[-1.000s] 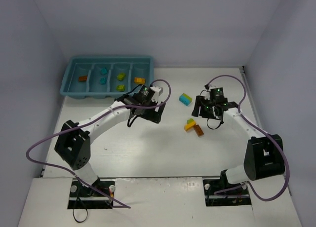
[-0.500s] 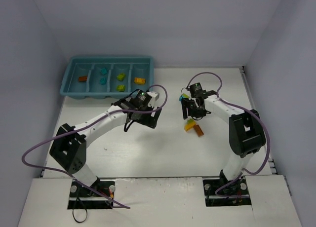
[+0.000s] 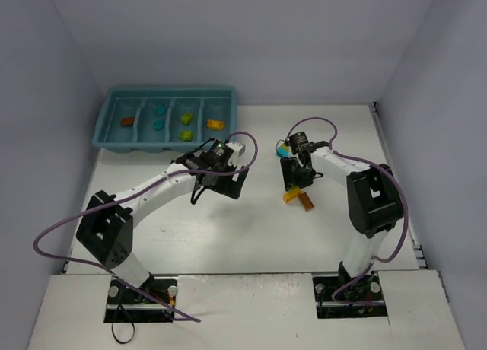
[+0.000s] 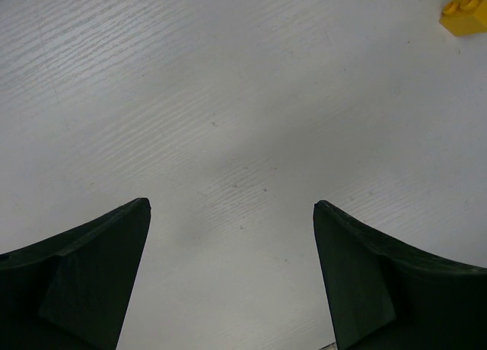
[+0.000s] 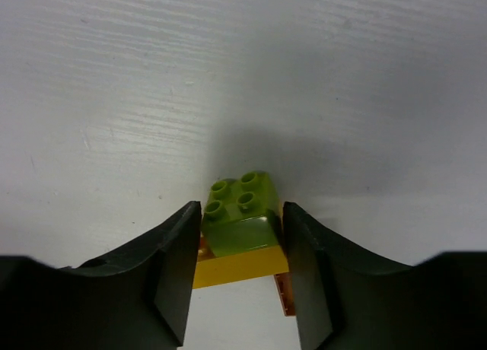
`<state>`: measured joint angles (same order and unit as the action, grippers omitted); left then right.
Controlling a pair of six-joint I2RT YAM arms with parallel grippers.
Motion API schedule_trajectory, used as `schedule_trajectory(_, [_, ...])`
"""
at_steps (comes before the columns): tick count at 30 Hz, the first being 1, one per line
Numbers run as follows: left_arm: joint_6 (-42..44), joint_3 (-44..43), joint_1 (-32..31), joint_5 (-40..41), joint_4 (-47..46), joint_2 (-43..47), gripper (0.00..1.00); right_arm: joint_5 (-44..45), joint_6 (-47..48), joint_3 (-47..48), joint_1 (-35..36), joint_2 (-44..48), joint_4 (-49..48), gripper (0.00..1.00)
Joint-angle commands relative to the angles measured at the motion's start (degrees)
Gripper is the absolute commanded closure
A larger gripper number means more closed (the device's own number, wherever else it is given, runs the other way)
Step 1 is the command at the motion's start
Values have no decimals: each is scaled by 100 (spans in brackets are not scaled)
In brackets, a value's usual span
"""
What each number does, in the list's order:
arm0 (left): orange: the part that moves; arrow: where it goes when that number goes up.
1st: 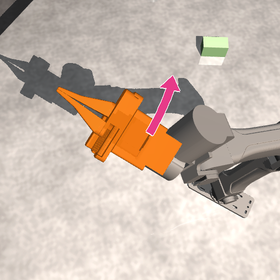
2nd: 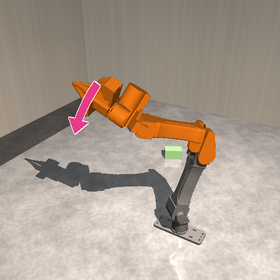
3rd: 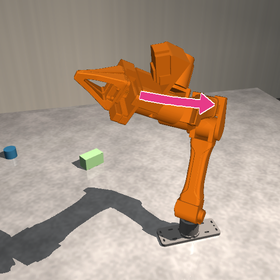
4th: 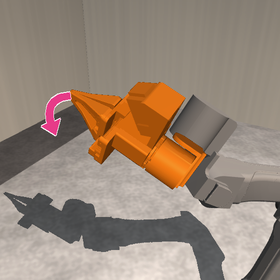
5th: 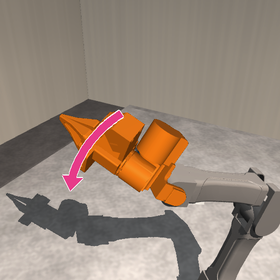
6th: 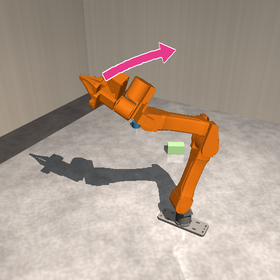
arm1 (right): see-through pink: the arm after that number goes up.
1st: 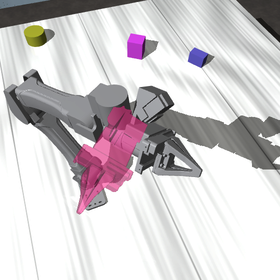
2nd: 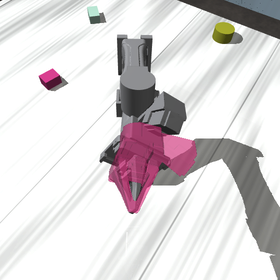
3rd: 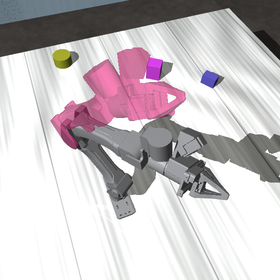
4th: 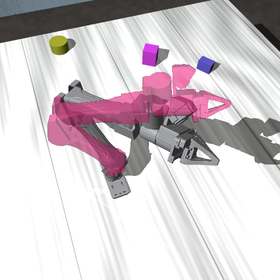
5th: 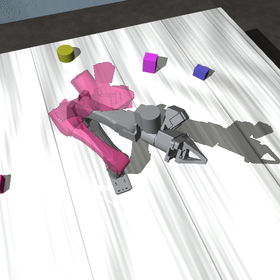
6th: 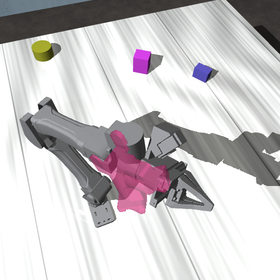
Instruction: Sort the legos into containers by color
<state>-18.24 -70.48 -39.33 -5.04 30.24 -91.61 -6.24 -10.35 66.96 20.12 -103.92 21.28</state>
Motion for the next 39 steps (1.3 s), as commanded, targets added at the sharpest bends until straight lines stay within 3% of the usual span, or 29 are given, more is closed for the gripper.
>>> schedule_trajectory(1, [5,-142,-22,82,-45,249,19,-167,15,195,62,-14,122,58])
schedule_trajectory(4, [-4,-133,-22,100,-18,293,19,-176,-63,230,97,47,87,76])
schedule_trajectory(5, [-22,-124,-22,100,-27,311,19,-193,-99,247,97,91,52,90])
schedule_trajectory(7, [-48,-133,-22,73,-27,328,19,-246,-221,265,89,275,-166,100])
schedule_trajectory(11, [-197,-221,-13,-94,-123,425,19,-386,-573,2,97,1046,-1018,100])
schedule_trajectory(15, [-504,-291,66,-506,-527,609,19,-641,-1109,-621,97,1777,-2562,100])
schedule_trajectory(19, [-1268,-55,364,-1584,-1765,881,19,-966,-1653,-1219,97,2261,-3480,100])
schedule_trajectory(24, [-1911,315,663,-2299,-3267,1075,18,-1309,-1935,-1466,97,2455,-4227,100])
schedule_trajectory(31, [-1604,-88,602,-2467,-3200,725,19,-1740,-2129,-1493,89,2446,-4667,100])
schedule_trajectory(39, [-1533,-379,514,-2230,-3033,347,29,-1942,-2164,-1510,89,2455,-4923,100])
